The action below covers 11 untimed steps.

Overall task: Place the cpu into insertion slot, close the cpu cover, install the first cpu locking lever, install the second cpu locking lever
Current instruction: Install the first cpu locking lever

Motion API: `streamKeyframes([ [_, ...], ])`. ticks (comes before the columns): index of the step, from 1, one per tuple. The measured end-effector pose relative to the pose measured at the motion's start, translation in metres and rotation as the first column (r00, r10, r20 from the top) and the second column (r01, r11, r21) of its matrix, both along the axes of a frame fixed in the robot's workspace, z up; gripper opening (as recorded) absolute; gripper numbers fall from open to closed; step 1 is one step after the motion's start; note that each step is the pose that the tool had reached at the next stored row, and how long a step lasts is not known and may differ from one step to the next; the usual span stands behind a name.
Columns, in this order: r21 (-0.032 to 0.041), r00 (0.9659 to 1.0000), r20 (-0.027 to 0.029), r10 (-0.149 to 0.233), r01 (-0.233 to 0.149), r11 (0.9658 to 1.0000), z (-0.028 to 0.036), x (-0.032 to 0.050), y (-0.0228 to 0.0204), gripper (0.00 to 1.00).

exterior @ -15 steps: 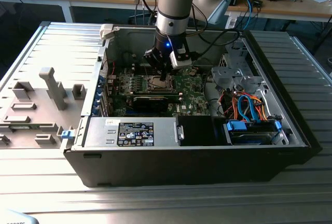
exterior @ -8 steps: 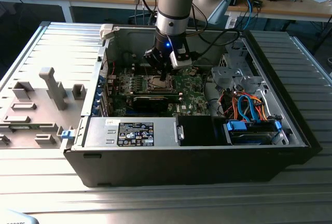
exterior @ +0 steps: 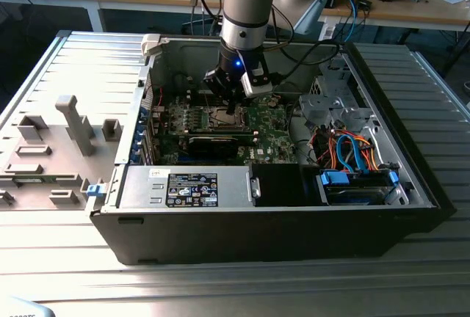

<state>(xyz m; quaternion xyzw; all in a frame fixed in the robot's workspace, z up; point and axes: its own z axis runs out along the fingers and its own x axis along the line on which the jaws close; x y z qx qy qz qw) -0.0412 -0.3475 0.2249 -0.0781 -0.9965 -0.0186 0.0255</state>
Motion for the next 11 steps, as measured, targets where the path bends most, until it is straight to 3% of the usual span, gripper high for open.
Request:
streamKeyframes([
  [11,0.0004,0.9999,0.0000,0.015,-0.015,0.9999,-0.0002,0.0000,0.0000,0.11],
])
